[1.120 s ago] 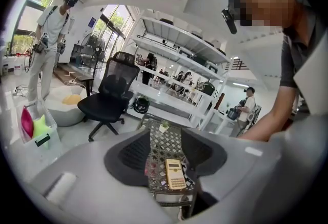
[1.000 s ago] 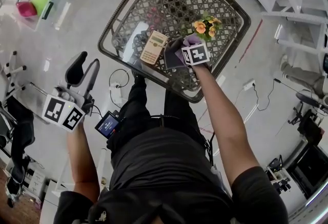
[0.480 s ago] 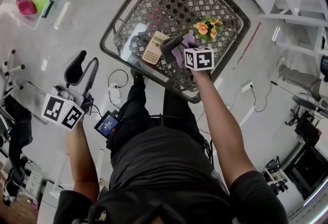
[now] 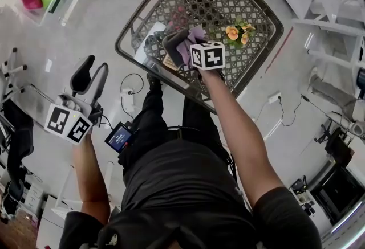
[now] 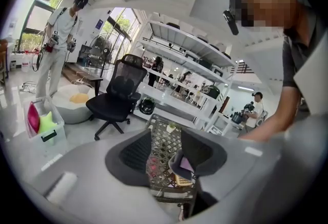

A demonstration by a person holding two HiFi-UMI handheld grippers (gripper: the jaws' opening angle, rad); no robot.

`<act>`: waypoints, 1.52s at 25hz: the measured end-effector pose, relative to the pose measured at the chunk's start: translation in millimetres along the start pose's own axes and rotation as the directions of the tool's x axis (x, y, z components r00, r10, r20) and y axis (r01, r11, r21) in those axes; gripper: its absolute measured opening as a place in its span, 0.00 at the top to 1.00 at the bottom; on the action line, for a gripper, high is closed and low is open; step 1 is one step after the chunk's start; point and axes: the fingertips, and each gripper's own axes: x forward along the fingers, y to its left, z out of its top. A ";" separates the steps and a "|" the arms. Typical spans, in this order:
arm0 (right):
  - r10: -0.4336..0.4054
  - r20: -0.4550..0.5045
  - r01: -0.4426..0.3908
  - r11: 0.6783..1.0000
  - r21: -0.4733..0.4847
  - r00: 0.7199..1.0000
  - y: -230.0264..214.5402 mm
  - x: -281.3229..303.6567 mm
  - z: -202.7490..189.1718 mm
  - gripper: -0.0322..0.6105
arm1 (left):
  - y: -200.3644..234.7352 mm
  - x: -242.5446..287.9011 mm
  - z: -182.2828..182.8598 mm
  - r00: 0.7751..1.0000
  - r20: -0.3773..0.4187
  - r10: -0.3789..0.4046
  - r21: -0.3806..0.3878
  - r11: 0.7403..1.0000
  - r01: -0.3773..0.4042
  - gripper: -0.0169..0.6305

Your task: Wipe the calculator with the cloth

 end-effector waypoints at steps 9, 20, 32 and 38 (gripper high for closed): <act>-0.069 -0.091 0.055 0.987 -0.150 0.993 -7.7 18.7 -16.8 0.83 | 5.9 -0.5 -3.2 1.000 0.005 0.010 -0.018 1.000 -0.010 0.64; -0.244 -0.197 0.146 0.900 -0.410 0.950 -46.8 0.3 -64.0 0.83 | -6.1 21.1 0.0 1.000 -0.003 -0.022 -0.005 1.000 0.022 0.64; -0.279 -0.097 0.228 0.906 -0.356 0.955 -64.6 -29.4 -48.8 0.84 | -19.0 40.9 3.4 0.998 -0.029 -0.051 0.006 0.999 0.051 0.64; -0.217 -0.091 0.201 0.966 -0.160 0.972 -62.5 -25.1 -43.9 0.84 | -19.9 51.5 -2.1 0.997 -0.045 -0.064 -0.002 0.998 0.064 0.64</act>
